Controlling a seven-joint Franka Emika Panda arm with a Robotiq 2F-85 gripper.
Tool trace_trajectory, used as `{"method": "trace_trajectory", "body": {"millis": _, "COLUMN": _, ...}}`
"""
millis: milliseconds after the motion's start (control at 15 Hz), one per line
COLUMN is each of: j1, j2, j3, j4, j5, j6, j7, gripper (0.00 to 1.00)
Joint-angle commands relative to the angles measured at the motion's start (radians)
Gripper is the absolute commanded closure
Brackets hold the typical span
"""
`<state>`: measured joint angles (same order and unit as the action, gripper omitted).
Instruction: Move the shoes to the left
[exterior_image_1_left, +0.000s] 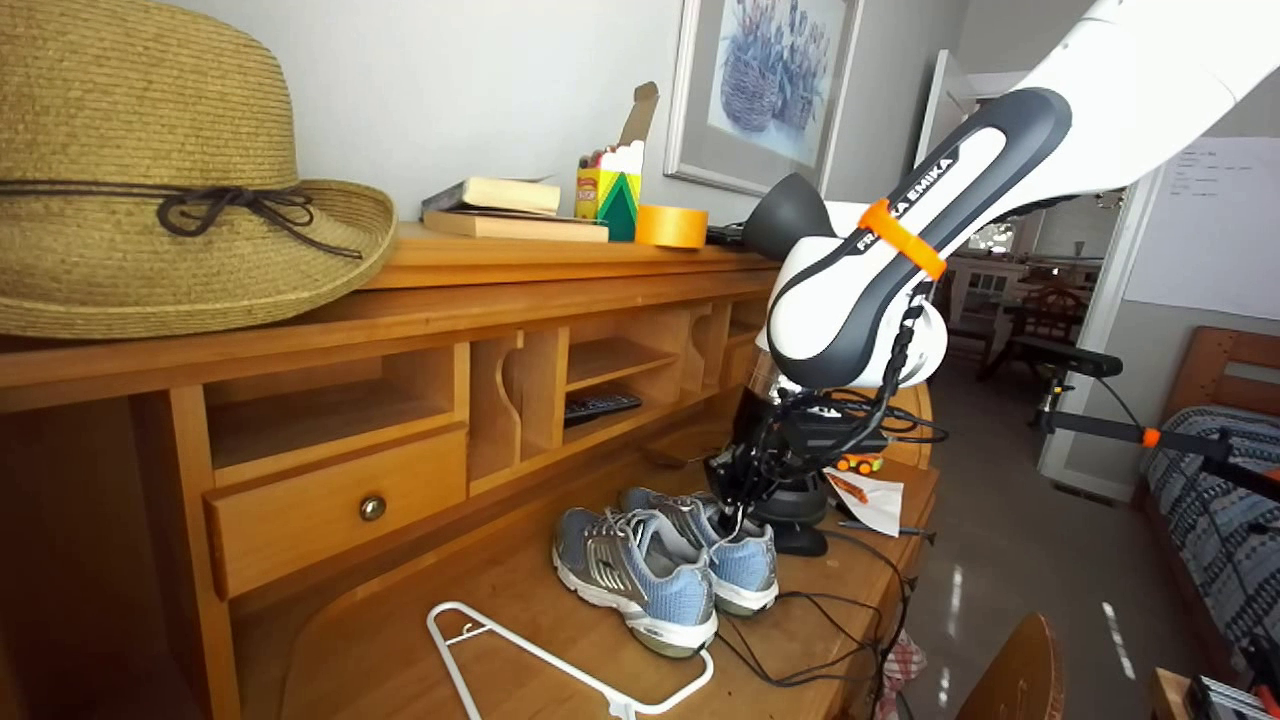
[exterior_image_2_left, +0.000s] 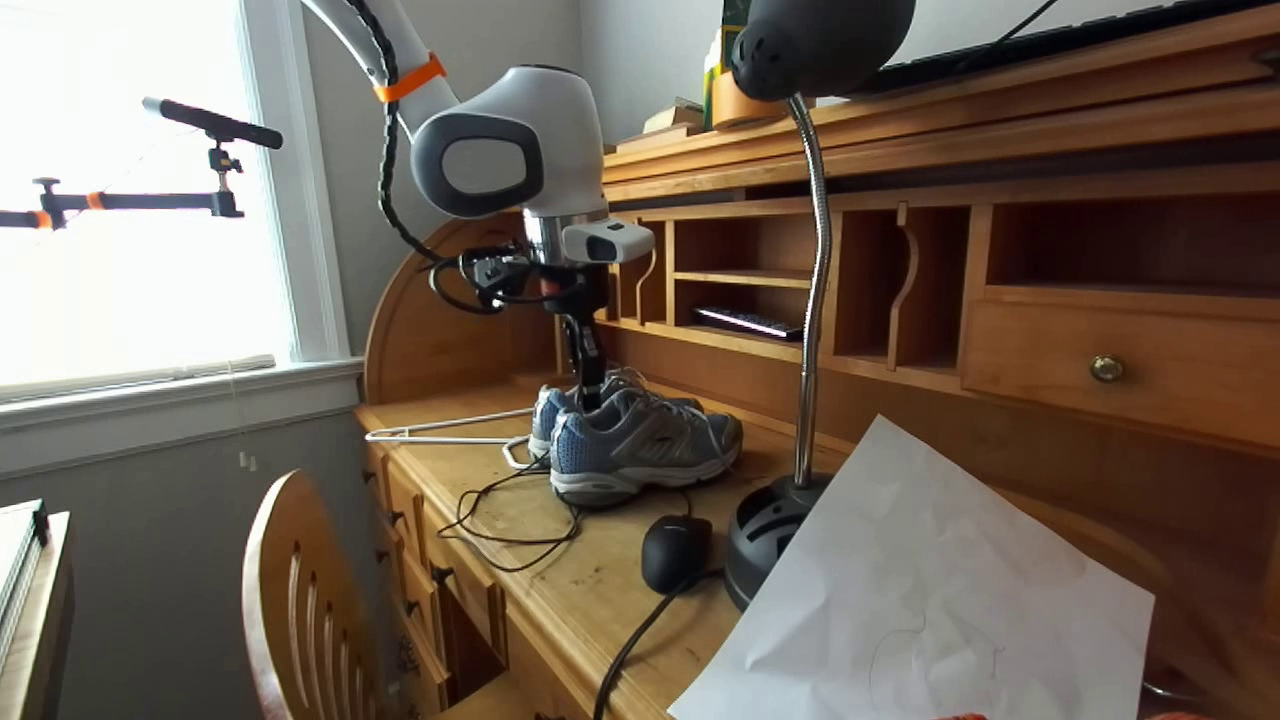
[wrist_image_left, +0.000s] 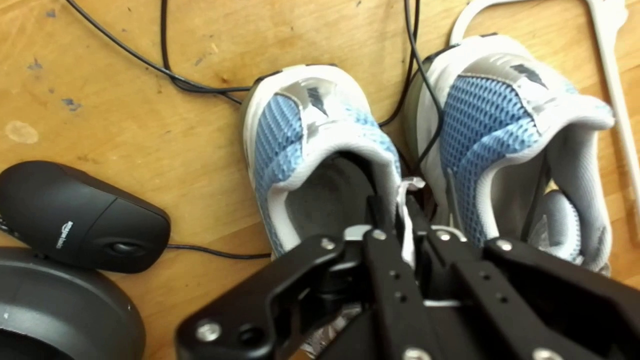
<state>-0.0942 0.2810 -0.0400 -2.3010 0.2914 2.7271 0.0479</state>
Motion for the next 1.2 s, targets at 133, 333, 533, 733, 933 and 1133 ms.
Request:
{"method": "trace_trajectory", "body": {"millis": 133, "j1": 0.006, "j2": -0.024, "j3": 0.011, "j4": -0.009, "j5": -0.001, "j6": -0.006, "j7": 0.036, "gripper": 0.66}}
{"method": "trace_trajectory", "body": {"millis": 333, "j1": 0.003, "j2": -0.032, "j3": 0.018, "j4": -0.01, "j5": 0.007, "j6": -0.008, "j7": 0.031, "gripper": 0.84}}
{"method": "trace_trajectory", "body": {"millis": 533, "j1": 0.001, "j2": -0.045, "j3": 0.022, "j4": -0.01, "j5": 0.017, "j6": -0.01, "j7": 0.033, "gripper": 1.0}}
{"method": "trace_trajectory", "body": {"millis": 733, "j1": -0.003, "j2": -0.065, "j3": 0.024, "j4": -0.011, "j5": 0.031, "j6": -0.013, "j7": 0.036, "gripper": 0.99}}
{"method": "trace_trajectory", "body": {"millis": 933, "j1": -0.023, "j2": -0.097, "j3": 0.033, "j4": -0.015, "j5": 0.09, "j6": -0.023, "j7": 0.015, "gripper": 0.99}}
{"method": "trace_trajectory", "body": {"millis": 1133, "j1": -0.05, "j2": -0.136, "j3": 0.031, "j4": -0.017, "j5": 0.19, "j6": -0.041, "j7": -0.01, "gripper": 0.99}}
